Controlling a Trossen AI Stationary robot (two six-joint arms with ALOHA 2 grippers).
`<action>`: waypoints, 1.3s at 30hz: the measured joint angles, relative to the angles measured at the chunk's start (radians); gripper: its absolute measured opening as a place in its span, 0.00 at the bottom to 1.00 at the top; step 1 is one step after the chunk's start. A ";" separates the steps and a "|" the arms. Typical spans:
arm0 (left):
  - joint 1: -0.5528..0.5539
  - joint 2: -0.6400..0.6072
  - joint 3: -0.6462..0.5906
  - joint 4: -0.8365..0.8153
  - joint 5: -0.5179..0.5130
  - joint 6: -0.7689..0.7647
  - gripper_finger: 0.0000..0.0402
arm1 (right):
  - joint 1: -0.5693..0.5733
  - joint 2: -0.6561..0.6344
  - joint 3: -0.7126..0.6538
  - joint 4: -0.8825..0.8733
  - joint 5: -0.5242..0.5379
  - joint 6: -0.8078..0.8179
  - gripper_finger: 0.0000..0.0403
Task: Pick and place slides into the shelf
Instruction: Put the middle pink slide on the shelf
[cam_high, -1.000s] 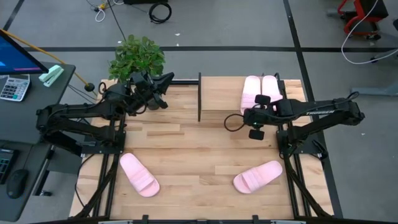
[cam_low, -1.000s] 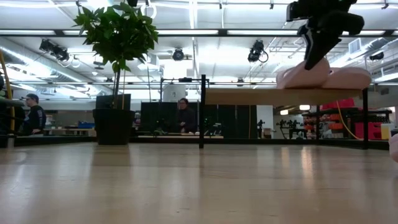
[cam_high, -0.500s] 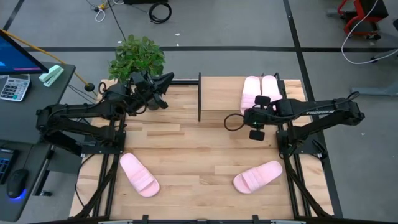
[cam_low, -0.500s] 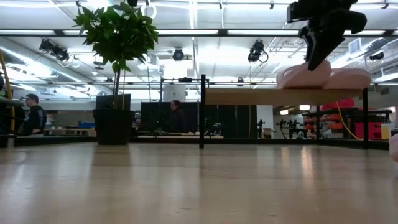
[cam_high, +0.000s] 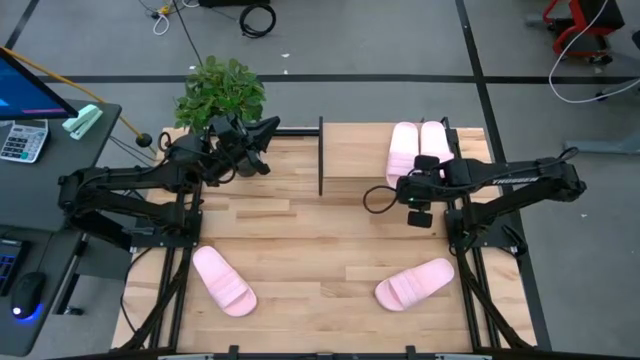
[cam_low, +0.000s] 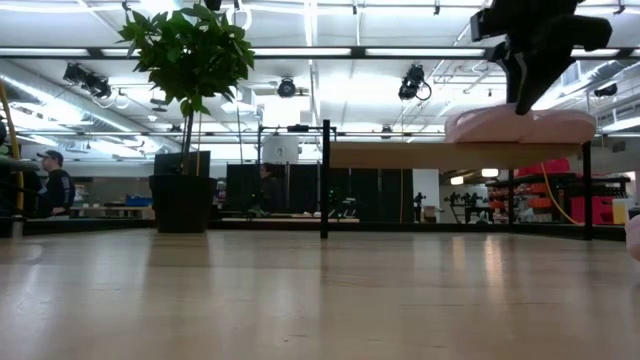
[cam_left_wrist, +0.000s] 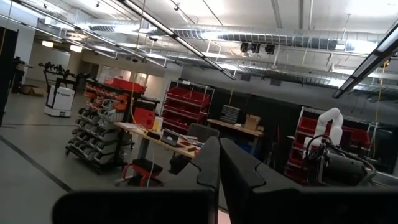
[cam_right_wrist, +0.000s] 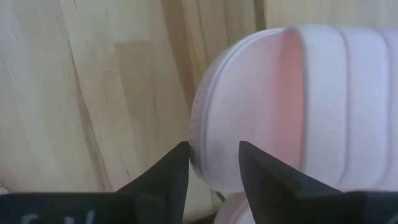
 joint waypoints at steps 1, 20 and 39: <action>0.000 0.000 0.000 0.000 0.000 0.000 0.02 | 0.000 0.000 0.013 -0.007 0.002 -0.002 0.36; -0.001 0.000 0.000 -0.005 0.000 0.000 0.09 | -0.007 -0.001 0.131 -0.054 0.015 0.002 0.37; -0.008 0.000 0.000 -0.033 0.000 0.000 0.05 | 0.061 0.071 0.146 0.086 -0.020 -0.034 0.37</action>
